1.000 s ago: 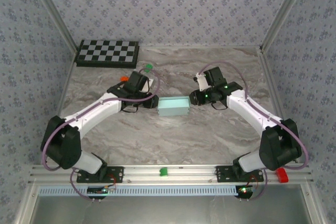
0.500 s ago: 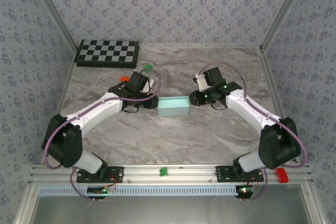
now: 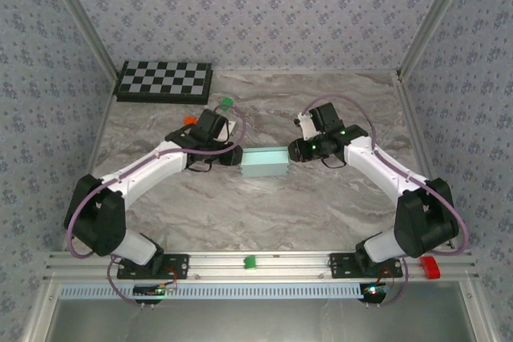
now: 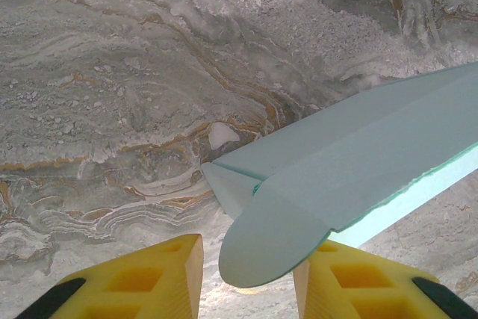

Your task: Fold the paper box

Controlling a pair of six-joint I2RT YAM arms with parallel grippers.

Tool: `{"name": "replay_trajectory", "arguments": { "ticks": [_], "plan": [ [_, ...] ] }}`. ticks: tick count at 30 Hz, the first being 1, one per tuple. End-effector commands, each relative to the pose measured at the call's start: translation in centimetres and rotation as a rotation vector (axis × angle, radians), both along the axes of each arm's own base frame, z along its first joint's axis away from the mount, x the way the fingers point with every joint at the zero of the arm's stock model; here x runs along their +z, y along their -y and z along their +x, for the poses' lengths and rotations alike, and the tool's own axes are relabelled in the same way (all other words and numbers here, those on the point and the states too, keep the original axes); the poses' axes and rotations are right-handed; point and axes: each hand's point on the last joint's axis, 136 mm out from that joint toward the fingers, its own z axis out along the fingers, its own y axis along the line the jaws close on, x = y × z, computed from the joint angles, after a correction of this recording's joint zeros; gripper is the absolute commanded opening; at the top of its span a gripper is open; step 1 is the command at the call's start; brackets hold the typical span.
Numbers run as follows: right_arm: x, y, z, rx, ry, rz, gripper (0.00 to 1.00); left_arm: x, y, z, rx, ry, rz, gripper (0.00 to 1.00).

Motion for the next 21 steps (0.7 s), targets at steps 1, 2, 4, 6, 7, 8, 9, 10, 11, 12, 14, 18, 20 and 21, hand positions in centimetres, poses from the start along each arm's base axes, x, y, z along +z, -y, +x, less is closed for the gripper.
{"name": "replay_trajectory", "arguments": {
  "ticks": [1,2,4,6,7,8,9,10,11,12,14,18,20,21],
  "plan": [
    [-0.5,-0.2,-0.5,0.008,-0.027,-0.008,0.33,2.0,1.3,0.6,-0.029,0.052,-0.044,0.36],
    [-0.4,-0.2,-0.4,0.008,-0.025,-0.006,0.33,2.0,1.3,0.6,-0.03,0.049,-0.044,0.35],
    [-0.4,-0.2,-0.5,0.011,-0.026,-0.007,0.32,1.8,1.4,0.6,-0.032,0.046,-0.044,0.34],
    [-0.4,-0.2,-0.5,0.011,-0.026,-0.005,0.29,1.9,1.6,0.5,-0.037,0.046,-0.049,0.34],
    [-0.4,-0.3,-0.5,0.011,-0.029,-0.003,0.28,1.9,1.7,0.5,-0.039,0.046,-0.051,0.33],
    [-0.3,-0.3,-0.5,0.012,-0.028,0.002,0.27,2.0,1.8,0.4,-0.042,0.048,-0.054,0.31],
    [-0.3,-0.4,-0.5,0.014,-0.028,0.005,0.26,2.0,1.8,0.4,-0.043,0.047,-0.054,0.3],
    [-0.4,-0.5,-0.6,0.017,-0.031,0.007,0.26,2.0,1.8,0.4,-0.042,0.048,-0.055,0.29],
    [-0.4,-0.5,-0.6,0.018,-0.031,0.012,0.24,2.0,1.8,0.4,-0.042,0.048,-0.055,0.29],
    [-0.4,-0.6,-0.6,0.019,-0.031,0.015,0.23,2.0,1.9,0.4,-0.042,0.049,-0.056,0.29],
    [-0.4,-0.8,-0.7,0.024,-0.032,0.02,0.22,2.0,2.0,0.3,-0.043,0.047,-0.058,0.26],
    [-0.2,-1.1,-0.8,0.031,-0.034,0.033,0.19,1.8,2.2,0.2,-0.042,0.041,-0.06,0.25],
    [-0.1,-1.3,-0.8,0.034,-0.034,0.041,0.18,1.8,2.3,0.2,-0.043,0.039,-0.059,0.22],
    [0.0,-1.4,-0.8,0.036,-0.033,0.045,0.18,1.7,2.4,0.2,-0.043,0.039,-0.06,0.22]
  ]
}}
